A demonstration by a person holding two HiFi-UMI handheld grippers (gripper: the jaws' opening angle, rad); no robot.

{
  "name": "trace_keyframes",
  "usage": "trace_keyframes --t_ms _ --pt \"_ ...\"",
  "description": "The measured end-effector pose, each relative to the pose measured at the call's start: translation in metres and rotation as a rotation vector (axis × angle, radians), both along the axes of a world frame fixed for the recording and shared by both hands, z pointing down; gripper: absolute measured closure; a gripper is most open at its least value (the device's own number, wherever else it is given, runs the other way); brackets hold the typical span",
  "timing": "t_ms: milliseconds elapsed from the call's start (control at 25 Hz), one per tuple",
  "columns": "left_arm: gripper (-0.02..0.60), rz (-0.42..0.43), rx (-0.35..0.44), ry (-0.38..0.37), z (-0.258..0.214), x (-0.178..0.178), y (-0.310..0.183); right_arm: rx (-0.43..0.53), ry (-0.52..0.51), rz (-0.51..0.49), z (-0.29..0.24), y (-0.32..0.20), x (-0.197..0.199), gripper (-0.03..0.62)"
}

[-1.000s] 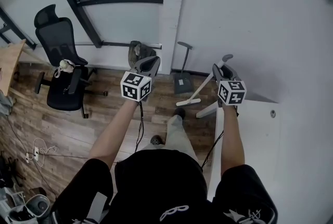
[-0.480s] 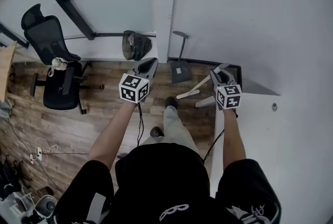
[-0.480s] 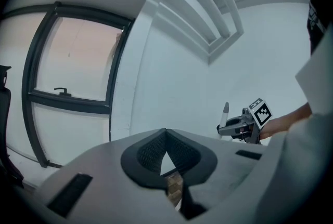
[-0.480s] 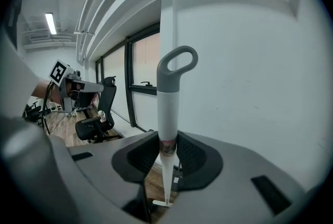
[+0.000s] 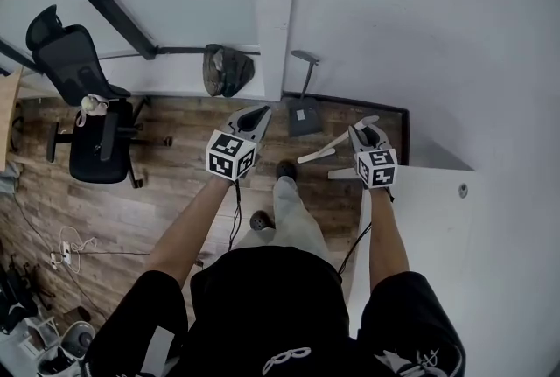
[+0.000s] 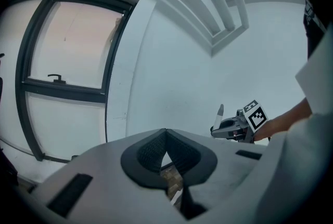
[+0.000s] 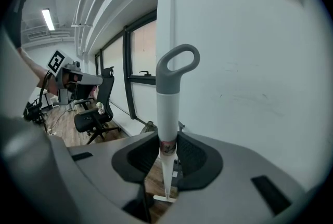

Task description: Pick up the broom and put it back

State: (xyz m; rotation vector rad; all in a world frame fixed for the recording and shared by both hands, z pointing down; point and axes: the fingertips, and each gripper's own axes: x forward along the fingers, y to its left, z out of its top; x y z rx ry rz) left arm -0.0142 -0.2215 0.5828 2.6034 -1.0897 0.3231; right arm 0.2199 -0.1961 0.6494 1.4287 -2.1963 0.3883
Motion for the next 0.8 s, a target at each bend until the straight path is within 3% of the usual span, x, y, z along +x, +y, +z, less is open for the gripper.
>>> trace_keyframes --t_ms 560,800 --pt "0.562 0.013 -0.096 -0.036 0.053 0.017 -0.048 -0.146 0.051 -0.048 0.093 -0.069 -0.004 0.479" --pt "0.563 0.007 -0.119 -0.036 0.068 0.02 -0.081 -0.151 0.016 -0.037 0.109 -0.121 -0.009 0.479"
